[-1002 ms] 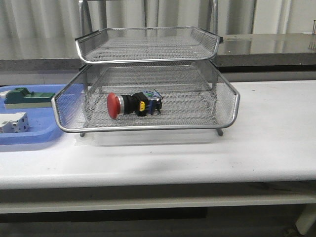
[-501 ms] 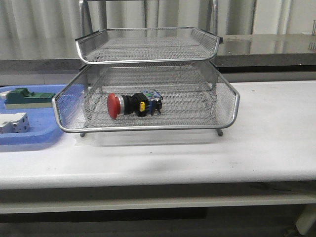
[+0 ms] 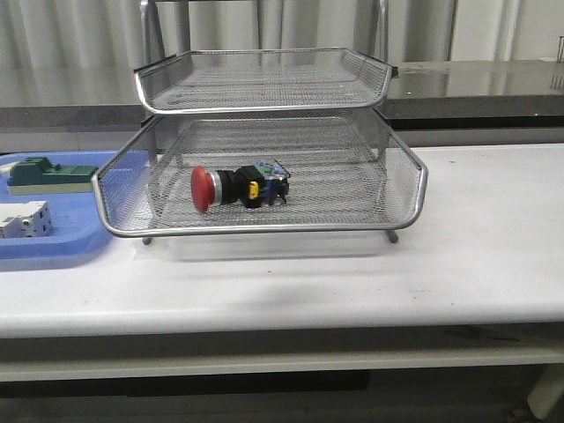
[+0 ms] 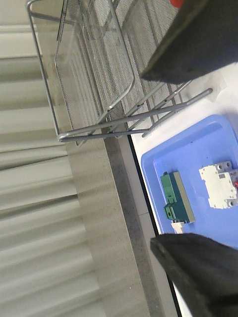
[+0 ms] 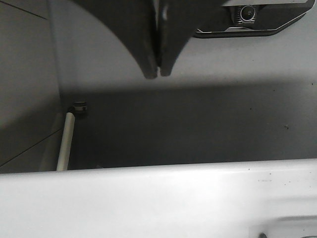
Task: Place button on rack with both arms
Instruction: 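Withdraw the left gripper upward away from the rack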
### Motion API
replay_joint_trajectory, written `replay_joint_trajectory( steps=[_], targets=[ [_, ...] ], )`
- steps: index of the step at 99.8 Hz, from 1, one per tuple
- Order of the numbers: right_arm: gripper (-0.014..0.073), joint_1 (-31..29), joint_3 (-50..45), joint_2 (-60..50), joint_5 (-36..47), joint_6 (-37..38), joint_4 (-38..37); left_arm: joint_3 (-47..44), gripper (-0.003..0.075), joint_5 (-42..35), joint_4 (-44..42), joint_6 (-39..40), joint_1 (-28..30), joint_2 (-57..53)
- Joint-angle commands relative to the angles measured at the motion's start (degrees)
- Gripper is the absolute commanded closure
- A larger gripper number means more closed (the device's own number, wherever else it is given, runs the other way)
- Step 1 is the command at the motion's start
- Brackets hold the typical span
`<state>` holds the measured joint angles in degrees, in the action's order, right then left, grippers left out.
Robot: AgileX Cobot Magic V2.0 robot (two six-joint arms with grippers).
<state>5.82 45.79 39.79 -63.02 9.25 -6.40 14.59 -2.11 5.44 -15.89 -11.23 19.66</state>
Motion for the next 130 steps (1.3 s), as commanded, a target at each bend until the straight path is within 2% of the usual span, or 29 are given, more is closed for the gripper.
replay_joint_trajectory(
  steps=[1,20,47,71,102,111,119,130],
  targets=[
    [0.0662,-0.2,2.03,-0.21,2.64,-0.13,-0.98,1.51,0.0188,-5.25,0.58,0.71,0.1,0.43],
    [0.0662,-0.2,2.03,-0.21,2.64,-0.13,-0.98,1.51,0.0367,-5.25,1.27,0.71,0.1,0.43],
    [0.0662,-0.2,2.03,-0.21,2.64,-0.13,-0.98,1.51,0.0716,-5.25,1.27,0.71,0.1,0.43],
    [0.0662,-0.2,2.03,-0.21,2.8,-0.13,-0.98,1.51,0.0716,-5.25,1.27,0.71,0.1,0.43],
    [0.0662,-0.2,2.03,-0.21,7.49,-0.13,-0.17,1.51,0.0716,-5.25,1.27,0.71,0.1,0.43],
    [0.0662,-0.2,2.03,0.02,11.62,-0.25,3.31,1.51,0.0716,-5.25,1.27,0.71,0.1,0.43],
    [0.0662,-0.07,2.03,1.27,14.36,-1.77,9.59,1.51,0.0716,-5.25,1.27,0.71,0.1,0.43],
    [0.0662,-0.02,2.03,4.78,16.28,-8.38,18.65,1.51,0.0716,-5.25,1.27,0.71,0.1,0.43]
  ],
)
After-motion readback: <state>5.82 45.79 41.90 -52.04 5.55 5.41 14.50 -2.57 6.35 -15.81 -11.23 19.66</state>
